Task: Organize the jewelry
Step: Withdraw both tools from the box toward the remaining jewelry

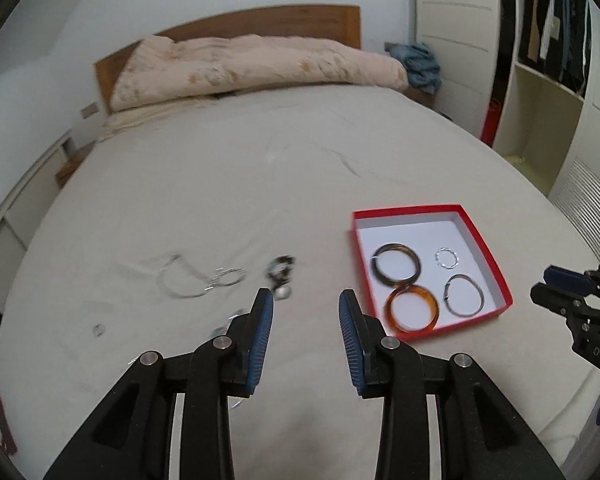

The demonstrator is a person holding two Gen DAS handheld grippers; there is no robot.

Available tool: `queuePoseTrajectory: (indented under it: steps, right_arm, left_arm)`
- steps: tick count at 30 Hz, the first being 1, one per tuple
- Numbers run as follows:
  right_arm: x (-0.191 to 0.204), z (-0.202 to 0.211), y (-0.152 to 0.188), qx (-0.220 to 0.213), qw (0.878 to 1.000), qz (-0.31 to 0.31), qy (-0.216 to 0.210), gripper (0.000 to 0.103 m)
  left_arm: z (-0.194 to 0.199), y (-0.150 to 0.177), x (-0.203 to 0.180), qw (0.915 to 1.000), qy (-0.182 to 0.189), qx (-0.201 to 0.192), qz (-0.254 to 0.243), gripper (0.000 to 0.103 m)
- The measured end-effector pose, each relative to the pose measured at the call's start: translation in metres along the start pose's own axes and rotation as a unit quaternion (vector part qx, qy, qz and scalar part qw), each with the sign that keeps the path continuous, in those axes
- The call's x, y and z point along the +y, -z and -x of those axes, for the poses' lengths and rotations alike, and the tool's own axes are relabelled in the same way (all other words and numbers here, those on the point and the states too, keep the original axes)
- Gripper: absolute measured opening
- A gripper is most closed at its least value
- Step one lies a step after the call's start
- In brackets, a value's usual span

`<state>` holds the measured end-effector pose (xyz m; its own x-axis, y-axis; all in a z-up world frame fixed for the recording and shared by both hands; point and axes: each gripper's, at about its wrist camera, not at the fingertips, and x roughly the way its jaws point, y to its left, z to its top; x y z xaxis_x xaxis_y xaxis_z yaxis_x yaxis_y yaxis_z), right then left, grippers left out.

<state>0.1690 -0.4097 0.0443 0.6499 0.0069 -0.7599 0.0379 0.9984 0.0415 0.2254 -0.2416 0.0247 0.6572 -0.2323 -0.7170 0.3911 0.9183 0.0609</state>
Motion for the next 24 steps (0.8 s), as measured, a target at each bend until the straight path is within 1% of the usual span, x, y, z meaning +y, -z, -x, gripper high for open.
queuePoseTrajectory:
  steps: [5, 7, 10, 13, 16, 18, 19, 24]
  right_arm:
    - [0.040, 0.035, 0.017, -0.017, 1.000, 0.002, -0.022, 0.030]
    - [0.057, 0.049, 0.025, -0.023, 0.999, 0.005, -0.030, 0.030]
    - [0.080, 0.066, 0.035, -0.032, 0.999, 0.011, -0.039, 0.030]
    - [0.102, 0.081, 0.045, -0.038, 0.998, 0.013, -0.046, 0.030]
    - [0.124, 0.097, 0.055, -0.044, 0.997, 0.018, -0.053, 0.030]
    - [0.136, 0.107, 0.060, -0.049, 0.997, 0.022, -0.057, 0.030]
    - [0.141, 0.112, 0.063, -0.052, 0.997, 0.024, -0.059, 0.030]
    - [0.165, 0.133, 0.072, -0.069, 0.994, 0.037, -0.072, 0.030]
  left_arm:
    - [0.056, 0.028, 0.038, 0.9991, -0.030, -0.021, 0.022, 0.034]
    - [0.075, 0.040, 0.052, 0.9984, -0.042, -0.021, 0.030, 0.038]
    - [0.098, 0.056, 0.065, 0.9974, -0.057, -0.026, 0.037, 0.038]
    - [0.124, 0.076, 0.080, 0.9958, -0.069, -0.034, 0.049, 0.041]
    - [0.146, 0.094, 0.094, 0.9944, -0.078, -0.039, 0.059, 0.043]
    - [0.161, 0.104, 0.104, 0.9929, -0.087, -0.046, 0.067, 0.047]
    - [0.171, 0.111, 0.112, 0.9918, -0.094, -0.050, 0.071, 0.048]
    - [0.193, 0.131, 0.141, 0.9883, -0.109, -0.054, 0.092, 0.048]
